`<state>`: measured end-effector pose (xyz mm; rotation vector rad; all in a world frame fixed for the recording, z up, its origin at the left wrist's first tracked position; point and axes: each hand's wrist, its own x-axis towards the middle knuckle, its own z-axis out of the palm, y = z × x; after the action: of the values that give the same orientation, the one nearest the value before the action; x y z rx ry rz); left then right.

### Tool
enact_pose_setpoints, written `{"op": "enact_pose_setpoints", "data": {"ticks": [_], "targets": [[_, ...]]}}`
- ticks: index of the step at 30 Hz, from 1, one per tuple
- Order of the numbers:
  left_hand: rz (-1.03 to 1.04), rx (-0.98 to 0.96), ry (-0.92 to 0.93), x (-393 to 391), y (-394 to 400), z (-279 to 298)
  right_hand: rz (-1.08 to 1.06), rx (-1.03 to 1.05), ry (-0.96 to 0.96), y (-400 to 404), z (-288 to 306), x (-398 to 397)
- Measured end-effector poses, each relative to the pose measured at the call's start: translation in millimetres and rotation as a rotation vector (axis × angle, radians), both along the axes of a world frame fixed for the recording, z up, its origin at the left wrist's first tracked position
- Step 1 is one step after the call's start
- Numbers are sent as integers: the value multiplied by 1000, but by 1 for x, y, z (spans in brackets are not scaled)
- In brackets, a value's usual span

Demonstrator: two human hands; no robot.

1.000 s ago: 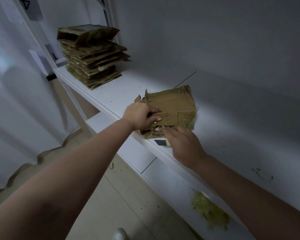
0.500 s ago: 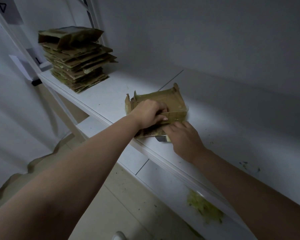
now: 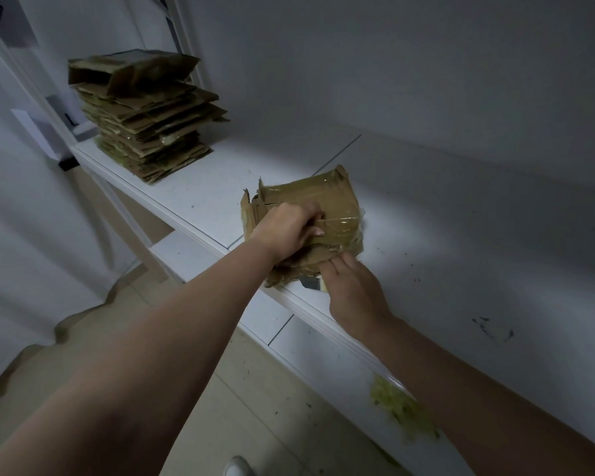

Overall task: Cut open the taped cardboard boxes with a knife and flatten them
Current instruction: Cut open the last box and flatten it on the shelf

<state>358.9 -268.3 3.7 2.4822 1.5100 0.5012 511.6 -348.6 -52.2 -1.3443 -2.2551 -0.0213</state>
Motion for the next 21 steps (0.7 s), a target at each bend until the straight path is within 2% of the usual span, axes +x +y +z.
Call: {"op": "enact_pose_setpoints", "data": {"ticks": [3, 5, 7, 10, 12, 17, 21], "targets": [[-20, -30, -21, -2, 0, 3, 39, -63, 171, 2, 6, 14], [-25, -41, -16, -2, -1, 5, -37, -29, 223, 2, 10, 29], [-18, -43, -16, -2, -1, 5, -222, -42, 200, 3, 12, 47], [-11, -48, -24, -3, -1, 3, -377, -233, 22, 7, 14, 67], [-7, -56, -31, -4, -1, 3, -319, -202, -9, 8, 19, 73], [-8, -54, -32, -3, -1, 2, -127, 35, -87, 18, 29, 77], [-14, -57, -35, -5, 1, 0, -61, 83, -75, 26, 29, 76]]}}
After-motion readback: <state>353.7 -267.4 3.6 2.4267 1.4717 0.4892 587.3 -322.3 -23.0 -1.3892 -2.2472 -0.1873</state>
